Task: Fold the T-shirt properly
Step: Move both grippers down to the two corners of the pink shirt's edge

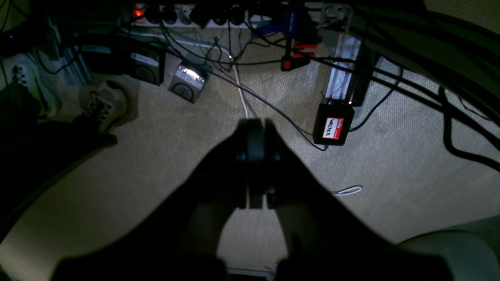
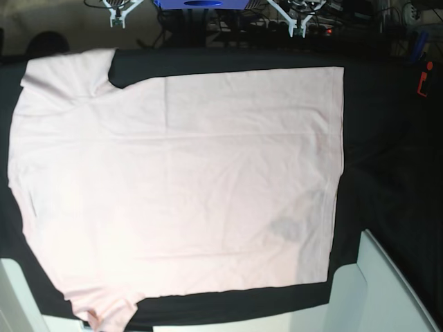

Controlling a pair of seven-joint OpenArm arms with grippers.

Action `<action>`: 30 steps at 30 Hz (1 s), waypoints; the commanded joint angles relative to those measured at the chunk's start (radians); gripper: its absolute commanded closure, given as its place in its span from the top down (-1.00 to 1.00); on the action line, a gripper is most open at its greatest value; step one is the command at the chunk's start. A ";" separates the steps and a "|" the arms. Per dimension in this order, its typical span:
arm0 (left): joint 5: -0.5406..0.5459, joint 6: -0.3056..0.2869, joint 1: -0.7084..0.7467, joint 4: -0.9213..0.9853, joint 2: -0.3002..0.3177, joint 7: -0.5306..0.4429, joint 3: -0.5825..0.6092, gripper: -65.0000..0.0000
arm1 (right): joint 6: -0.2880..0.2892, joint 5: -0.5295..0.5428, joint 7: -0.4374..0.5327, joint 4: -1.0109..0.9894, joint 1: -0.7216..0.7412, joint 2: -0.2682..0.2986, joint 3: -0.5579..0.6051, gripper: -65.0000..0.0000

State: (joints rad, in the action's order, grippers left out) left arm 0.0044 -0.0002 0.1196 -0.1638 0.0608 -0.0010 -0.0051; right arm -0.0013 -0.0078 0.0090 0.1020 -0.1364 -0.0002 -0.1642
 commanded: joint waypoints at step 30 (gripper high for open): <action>0.001 -0.048 0.225 -0.282 0.040 -0.104 0.000 -1.00 | -0.007 -0.002 0.170 0.344 -0.296 0.001 -0.007 -1.00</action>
State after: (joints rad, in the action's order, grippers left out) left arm 0.0025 -0.0544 0.3412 -0.4438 0.0944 -0.0975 -0.0044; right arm -0.0021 -0.0093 0.1688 0.4480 -0.4225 -0.0002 -0.1665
